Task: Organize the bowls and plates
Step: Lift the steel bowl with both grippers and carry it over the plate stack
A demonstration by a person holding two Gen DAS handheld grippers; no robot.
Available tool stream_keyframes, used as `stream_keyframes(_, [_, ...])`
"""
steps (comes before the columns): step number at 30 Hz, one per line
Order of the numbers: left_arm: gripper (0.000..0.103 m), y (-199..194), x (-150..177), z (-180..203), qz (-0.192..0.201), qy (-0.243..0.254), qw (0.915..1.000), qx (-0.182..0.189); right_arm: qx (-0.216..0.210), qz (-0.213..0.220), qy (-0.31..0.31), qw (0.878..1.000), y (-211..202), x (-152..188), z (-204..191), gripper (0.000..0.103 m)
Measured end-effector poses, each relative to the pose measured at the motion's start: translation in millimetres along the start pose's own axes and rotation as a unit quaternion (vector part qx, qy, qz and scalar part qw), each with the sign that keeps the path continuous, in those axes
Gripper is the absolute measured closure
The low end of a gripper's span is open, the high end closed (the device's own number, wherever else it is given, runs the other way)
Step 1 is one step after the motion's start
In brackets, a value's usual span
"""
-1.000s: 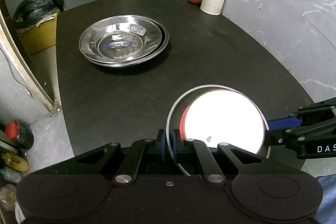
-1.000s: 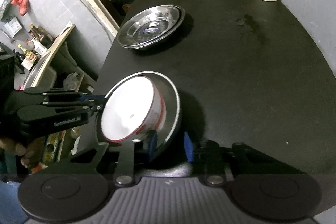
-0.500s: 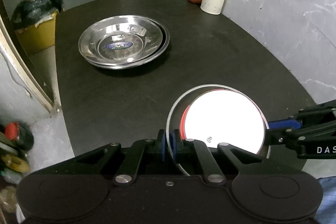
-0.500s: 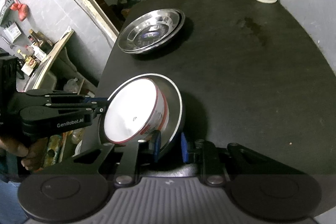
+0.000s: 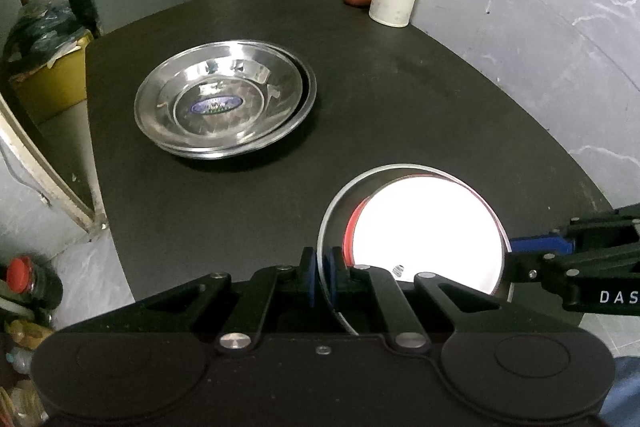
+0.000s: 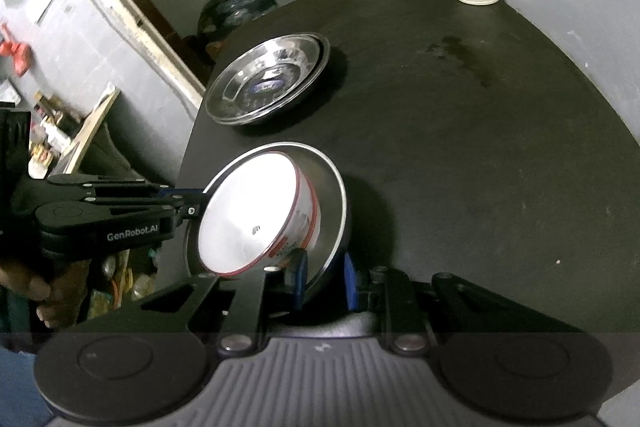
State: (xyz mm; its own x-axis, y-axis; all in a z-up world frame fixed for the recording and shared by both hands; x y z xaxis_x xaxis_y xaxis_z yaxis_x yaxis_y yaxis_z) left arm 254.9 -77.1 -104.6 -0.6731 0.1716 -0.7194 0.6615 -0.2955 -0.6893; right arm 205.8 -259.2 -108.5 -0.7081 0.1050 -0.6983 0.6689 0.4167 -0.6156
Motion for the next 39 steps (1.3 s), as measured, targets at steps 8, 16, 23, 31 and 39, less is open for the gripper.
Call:
stream_keyframes(8, [0.097,11.0,-14.7,-10.8,-0.005,-0.005,0.9999,0.01,0.021,0.015,0.023,0.999,10.0,-4.0,-4.0,0.081])
stream_keyframes(16, [0.097,20.7,-19.7,-18.2,-0.013,-0.002,0.9997,0.022,0.042,0.032,0.047,0.998,15.2,-7.0,-7.0,0.083])
stream_keyframes(23, [0.097,24.6,-25.9,-24.4,-0.016,0.007,0.9992,0.035,0.055,0.037,0.063,0.996,19.5,-7.2,-11.7,0.083])
stream_keyframes(31, [0.097,24.7,-31.4,-33.9,-0.014,0.008,0.9991,0.038,0.059,0.04,0.071,0.995,25.0,-9.0,-19.7,0.083])
stream_keyframes(39, [0.097,25.4,-34.6,-46.3,-0.015,0.0,0.9989,0.044,0.06,0.043,0.07,0.995,30.4,-13.3,-27.5,0.083])
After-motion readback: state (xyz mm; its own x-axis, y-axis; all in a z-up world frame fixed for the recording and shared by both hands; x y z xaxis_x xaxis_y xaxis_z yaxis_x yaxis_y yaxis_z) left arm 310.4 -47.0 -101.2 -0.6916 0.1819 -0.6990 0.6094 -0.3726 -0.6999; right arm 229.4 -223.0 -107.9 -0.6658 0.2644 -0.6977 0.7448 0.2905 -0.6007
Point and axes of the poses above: each gripper's, at about its wrist camera, not at the fingertips, and y roughly the way its jaws point, z to its right, x to its underside, the point moved 6 cm from there along y, roughly the way its jaws point, and after that the axes turned 14 degrees about z, right-handed, at the moved point
